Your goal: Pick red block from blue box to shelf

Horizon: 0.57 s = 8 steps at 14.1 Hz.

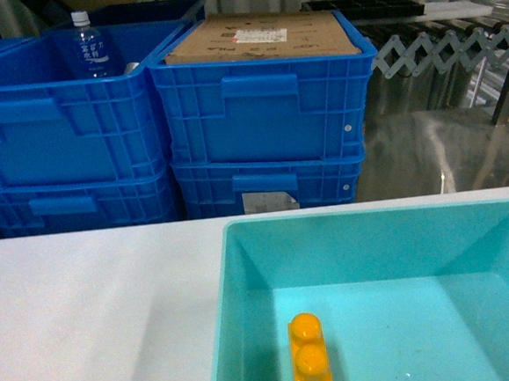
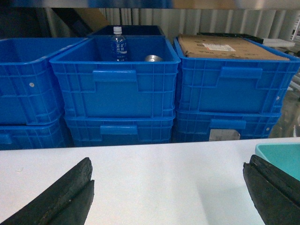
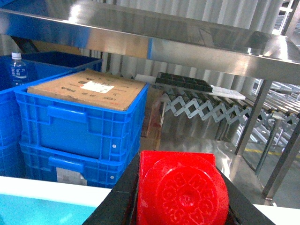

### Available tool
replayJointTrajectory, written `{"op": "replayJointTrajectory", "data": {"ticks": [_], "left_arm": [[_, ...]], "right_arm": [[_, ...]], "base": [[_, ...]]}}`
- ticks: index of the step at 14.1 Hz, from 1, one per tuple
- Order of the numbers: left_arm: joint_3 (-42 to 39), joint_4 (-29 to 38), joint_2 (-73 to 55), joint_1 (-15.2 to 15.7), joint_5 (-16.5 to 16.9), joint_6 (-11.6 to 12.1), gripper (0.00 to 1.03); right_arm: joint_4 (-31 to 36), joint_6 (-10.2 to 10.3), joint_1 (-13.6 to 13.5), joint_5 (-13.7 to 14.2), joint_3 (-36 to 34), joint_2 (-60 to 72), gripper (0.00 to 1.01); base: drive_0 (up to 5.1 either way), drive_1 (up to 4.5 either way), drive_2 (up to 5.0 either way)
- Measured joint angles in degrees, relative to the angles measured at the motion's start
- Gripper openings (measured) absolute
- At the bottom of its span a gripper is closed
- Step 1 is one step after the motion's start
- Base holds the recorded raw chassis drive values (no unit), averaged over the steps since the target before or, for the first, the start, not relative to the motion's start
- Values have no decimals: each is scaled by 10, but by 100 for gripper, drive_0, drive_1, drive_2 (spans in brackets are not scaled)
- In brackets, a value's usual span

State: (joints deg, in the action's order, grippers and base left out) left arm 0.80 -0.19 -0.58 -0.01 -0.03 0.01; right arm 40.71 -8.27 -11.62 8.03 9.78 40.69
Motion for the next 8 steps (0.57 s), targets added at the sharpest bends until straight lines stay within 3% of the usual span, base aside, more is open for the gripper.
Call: {"op": "replayJointTrajectory", "data": {"ticks": [2,8], "left_arm": [[0,0,0,0,0,0,98],[0,0,0,0,0,0,98]], "right_arm": [[-33,-4,-7,-14,0,-11,28],[-45,-6,-12,-32,1,-14,28]], "base": [[0,0,0],[0,0,0]]}}
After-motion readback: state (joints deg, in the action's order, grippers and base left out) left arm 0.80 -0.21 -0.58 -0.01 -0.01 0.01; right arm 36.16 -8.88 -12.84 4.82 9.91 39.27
